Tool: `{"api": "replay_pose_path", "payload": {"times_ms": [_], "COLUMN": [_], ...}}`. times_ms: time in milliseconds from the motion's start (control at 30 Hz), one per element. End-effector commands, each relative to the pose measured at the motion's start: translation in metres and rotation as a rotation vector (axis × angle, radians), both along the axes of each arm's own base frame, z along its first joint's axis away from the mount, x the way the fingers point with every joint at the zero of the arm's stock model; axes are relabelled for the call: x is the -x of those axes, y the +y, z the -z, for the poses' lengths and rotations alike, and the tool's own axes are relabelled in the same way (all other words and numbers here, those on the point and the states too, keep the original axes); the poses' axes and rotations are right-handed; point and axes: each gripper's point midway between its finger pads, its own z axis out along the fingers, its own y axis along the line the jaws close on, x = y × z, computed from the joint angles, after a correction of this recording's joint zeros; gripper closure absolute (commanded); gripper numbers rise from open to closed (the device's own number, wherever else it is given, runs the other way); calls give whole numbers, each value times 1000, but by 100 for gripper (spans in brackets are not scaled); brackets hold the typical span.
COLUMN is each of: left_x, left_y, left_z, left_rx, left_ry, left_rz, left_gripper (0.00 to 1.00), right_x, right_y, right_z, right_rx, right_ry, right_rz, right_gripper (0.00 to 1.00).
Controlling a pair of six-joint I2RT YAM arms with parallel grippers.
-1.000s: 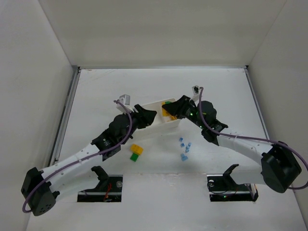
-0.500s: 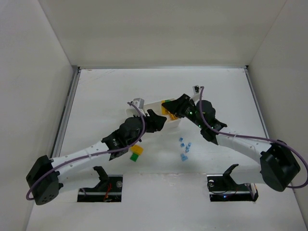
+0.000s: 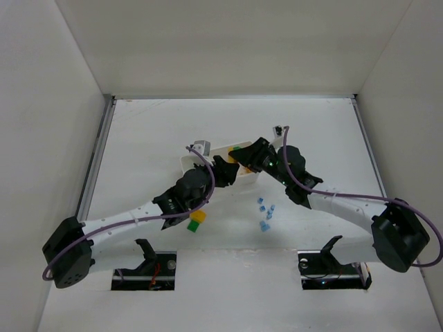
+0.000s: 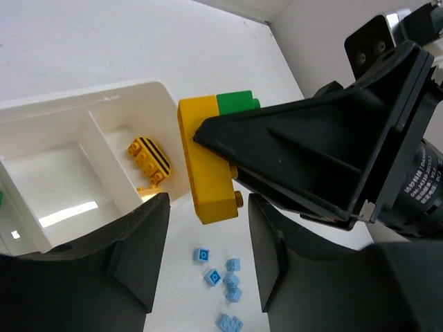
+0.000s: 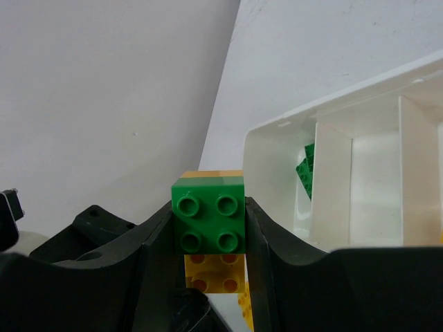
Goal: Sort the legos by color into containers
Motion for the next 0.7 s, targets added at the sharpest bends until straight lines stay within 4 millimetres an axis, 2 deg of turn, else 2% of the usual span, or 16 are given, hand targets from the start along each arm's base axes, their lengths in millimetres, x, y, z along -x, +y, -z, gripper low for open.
{"api": "replay_pose_path", "payload": {"times_ms": [0,233,333,400,467,567,667], "left_x": [-10,-13,-15,-14,-13,-11,-9], "left_y": [-1,-3,0,1,0,1,4], "left_z": [-30,-30,-31,-31,-30,-28,-25], "left_rx": [49,58,58,55,50,45,38], "left_ry": [-92,-114,-130,-130,-127,-123,-120], "left_rz": [-49,-72,-92,-98,-94,-85,-86], "left_gripper": [57,64,74,81,86,88,88], "right_x": [0,8,9,10,10,10,7], "right_y": [9,13,13,12,10,8,3], "right_z": [-24,-25,-21,-22,-21,-20,-15], "right_rx": [-56,-76,-84,-90,-84,-77,-66], "right_ry": [-28,-7,9,11,12,4,4], "right_rz": [-4,-24,-24,-22,-14,-9,3], "right_gripper": [74,74,73,69,59,46,40]}}
